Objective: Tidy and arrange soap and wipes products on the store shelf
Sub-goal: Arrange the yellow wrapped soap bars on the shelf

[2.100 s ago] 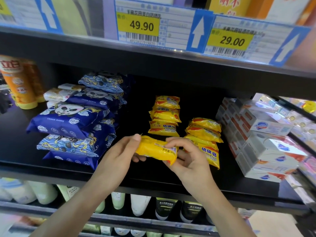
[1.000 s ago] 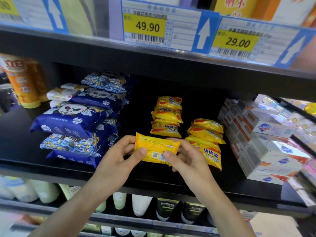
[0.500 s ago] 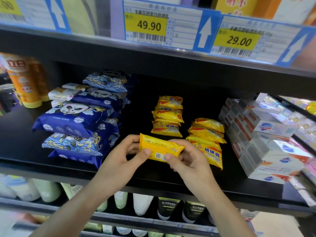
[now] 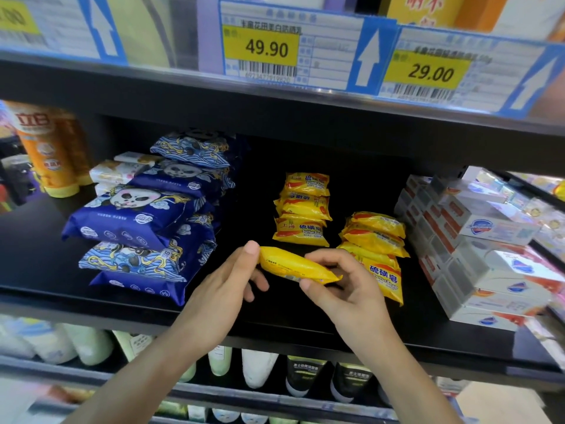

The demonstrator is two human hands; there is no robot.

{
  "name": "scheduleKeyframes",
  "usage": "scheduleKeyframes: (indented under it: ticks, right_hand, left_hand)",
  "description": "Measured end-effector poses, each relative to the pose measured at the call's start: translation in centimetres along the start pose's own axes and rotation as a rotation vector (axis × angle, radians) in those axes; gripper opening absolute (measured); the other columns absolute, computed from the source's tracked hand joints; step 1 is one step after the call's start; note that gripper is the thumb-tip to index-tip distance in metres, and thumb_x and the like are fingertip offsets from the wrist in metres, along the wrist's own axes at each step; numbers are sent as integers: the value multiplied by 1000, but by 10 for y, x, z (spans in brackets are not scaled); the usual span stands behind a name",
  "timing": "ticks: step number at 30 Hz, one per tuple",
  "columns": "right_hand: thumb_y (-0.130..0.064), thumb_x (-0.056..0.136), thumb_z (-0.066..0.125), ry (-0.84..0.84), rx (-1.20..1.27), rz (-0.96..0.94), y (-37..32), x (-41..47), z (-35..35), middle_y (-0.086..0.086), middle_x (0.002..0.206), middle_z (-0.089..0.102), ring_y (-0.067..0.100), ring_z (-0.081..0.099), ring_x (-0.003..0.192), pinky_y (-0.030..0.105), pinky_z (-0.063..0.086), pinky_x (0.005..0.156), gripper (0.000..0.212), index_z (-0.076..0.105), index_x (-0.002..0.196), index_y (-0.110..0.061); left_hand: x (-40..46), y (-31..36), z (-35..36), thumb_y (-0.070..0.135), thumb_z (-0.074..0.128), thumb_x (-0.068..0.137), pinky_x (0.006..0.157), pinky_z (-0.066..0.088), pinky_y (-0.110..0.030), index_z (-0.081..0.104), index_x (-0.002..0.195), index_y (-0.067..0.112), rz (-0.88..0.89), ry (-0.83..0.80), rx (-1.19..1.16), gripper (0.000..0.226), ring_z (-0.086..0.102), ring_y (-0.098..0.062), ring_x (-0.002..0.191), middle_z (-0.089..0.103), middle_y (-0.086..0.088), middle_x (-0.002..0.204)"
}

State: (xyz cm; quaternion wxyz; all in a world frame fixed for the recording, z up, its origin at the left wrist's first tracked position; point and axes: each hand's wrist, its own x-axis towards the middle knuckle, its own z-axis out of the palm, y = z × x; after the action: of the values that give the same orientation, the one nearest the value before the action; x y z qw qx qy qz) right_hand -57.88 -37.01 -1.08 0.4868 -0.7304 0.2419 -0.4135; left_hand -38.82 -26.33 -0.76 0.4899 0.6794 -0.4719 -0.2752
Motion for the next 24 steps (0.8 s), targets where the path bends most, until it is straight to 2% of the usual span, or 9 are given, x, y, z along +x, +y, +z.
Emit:
scheduleKeyframes:
  ticks: [2, 5, 7, 9, 11, 15, 19, 22, 24]
  right_hand:
    - [-5, 86, 82, -16, -6, -12, 0, 1, 1, -6, 108, 67, 17, 68, 98, 29, 58, 77, 37, 72, 108, -34]
    - [-5, 82, 84, -31, -60, -44, 1, 0, 3, -2, 115, 65, 23, 66, 105, 37, 58, 85, 43, 72, 106, -37]
    - [-4, 81, 85, -39, -68, -63, 1, 0, 3, -4, 117, 65, 23, 66, 108, 36, 58, 87, 44, 71, 106, -38]
    - [-2, 80, 85, -46, -72, -70, 1, 0, 3, -6, 118, 64, 22, 65, 111, 31, 56, 86, 46, 71, 106, -37]
    - [-2, 79, 85, -55, -104, -75, 0, 0, 3, -9, 120, 63, 20, 63, 114, 33, 56, 88, 46, 70, 106, -36]
    - [-8, 77, 89, -87, -205, -86, -4, -2, 4, -16, 124, 57, 13, 57, 123, 31, 56, 90, 43, 71, 107, -33]
    - [-24, 76, 90, -113, -364, -117, -5, -5, 6, -21, 132, 51, 8, 49, 131, 21, 45, 99, 42, 68, 109, -37]
    - [-39, 78, 85, -54, -580, -217, -4, -9, 11, -28, 140, 45, 4, 36, 137, 15, 32, 103, 37, 66, 111, -40]
    - [-46, 81, 79, -31, -647, -274, -5, -12, 14, -27, 143, 42, 6, 34, 139, 19, 34, 105, 36, 65, 113, -39]
  left_hand:
    - [2, -1, 0, 96, 12, 81, 91, 42, -35, 66, 113, 47, 0, -20, -56, 80, 64, -6, 84, 73, 15, 93]
    - [4, 1, 0, 89, 22, 84, 95, 43, -36, 66, 119, 46, -5, -33, -103, 70, 66, -10, 84, 77, 8, 94]
    - [4, 5, 0, 77, 38, 88, 89, 46, -32, 69, 113, 42, -8, -22, -141, 54, 67, -10, 81, 78, 4, 91]
    - [3, 9, 2, 59, 53, 97, 79, 47, -18, 72, 107, 40, -29, -1, -190, 29, 68, -7, 79, 78, 2, 90]
    - [2, 10, 3, 42, 59, 102, 77, 45, -18, 72, 110, 39, -54, 24, -190, 15, 68, -3, 75, 77, 7, 88]
    - [1, 10, 2, 29, 64, 100, 78, 41, -21, 67, 118, 39, -64, 44, -192, 21, 67, 2, 79, 75, 9, 89]
    - [0, 8, 2, 40, 63, 79, 82, 43, -27, 65, 121, 43, -31, 47, -221, 42, 69, 1, 84, 76, 9, 86]
    - [-1, 6, 3, 37, 64, 78, 85, 45, -29, 64, 120, 44, -15, 61, -230, 43, 71, -2, 86, 77, 6, 85]
    - [-1, 4, 2, 33, 68, 82, 85, 46, -30, 64, 121, 44, -10, 59, -224, 40, 72, -4, 87, 79, 4, 88]
